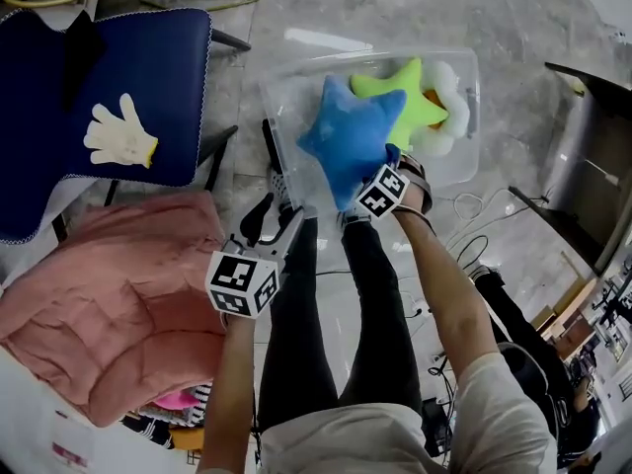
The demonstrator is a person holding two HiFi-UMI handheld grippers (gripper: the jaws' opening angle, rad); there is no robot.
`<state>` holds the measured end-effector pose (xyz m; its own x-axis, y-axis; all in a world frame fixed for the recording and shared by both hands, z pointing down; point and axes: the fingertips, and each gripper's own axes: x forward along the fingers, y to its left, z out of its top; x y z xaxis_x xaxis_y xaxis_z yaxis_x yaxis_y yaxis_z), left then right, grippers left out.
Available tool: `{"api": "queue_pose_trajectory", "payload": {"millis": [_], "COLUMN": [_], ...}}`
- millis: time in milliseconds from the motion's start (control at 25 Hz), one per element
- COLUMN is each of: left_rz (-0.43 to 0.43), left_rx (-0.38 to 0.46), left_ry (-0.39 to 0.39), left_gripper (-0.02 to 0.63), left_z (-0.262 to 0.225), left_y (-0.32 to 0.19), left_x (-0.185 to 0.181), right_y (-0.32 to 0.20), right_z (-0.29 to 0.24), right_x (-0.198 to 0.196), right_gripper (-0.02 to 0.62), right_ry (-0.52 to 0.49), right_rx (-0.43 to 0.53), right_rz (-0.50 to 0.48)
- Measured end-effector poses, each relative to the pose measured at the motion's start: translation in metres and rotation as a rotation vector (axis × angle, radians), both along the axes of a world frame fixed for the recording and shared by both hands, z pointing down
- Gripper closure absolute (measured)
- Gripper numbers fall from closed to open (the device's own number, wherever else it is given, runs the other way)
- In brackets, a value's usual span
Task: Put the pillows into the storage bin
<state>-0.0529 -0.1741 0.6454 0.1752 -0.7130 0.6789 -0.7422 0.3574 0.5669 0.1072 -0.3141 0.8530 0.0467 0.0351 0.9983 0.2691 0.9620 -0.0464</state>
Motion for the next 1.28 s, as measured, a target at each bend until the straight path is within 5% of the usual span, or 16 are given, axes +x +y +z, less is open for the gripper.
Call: {"api": "queue_pose_trajectory", "payload": {"millis": [400, 640, 920, 1280], "left_rz": [0.006, 0.063, 0.044, 0.059], "left_rx": [-0.019, -0.052, -0.056, -0.041], "left_ry": [0.058, 0.041, 0.022, 0.022], "left_gripper": [0.368, 0.368, 0.368, 0.368], "left_z": [0.016, 0.021, 0.017, 0.016], "left_y": [0.017, 0.022, 0.016, 0.004], "left_x": [0.007, 0.011, 0.012, 0.035], "right_y": [0.009, 0.009, 0.004, -0.017], "right_z": [0.054, 0.077, 0.083, 0.072], "right_x": [-0.022, -0.024, -0.044, -0.029], "right_gripper": [0.188, 0.178, 0.215, 0.248], "right_ry": [0.095, 0.106, -0.020, -0.040], "right_rx": [0.009, 0.024, 0.126, 0.153], "right_rz": [-0.152, -0.158, -0.299, -0.255]}}
